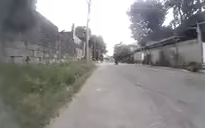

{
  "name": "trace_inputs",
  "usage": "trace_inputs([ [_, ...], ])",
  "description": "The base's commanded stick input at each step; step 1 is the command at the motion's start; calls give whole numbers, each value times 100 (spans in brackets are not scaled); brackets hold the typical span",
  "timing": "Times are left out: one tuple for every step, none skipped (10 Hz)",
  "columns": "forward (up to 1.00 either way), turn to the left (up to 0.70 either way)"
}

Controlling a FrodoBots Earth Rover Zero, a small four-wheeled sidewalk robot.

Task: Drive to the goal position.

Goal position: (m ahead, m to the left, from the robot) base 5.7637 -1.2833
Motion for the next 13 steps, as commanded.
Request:
trace_inputs([
  [70, -19],
  [70, -33],
  [70, -33],
  [70, -30],
  [70, -4],
  [70, 0],
  [70, 0],
  [70, 0],
  [70, 0],
  [70, 0],
  [70, 0],
  [70, 0],
  [70, 0],
])
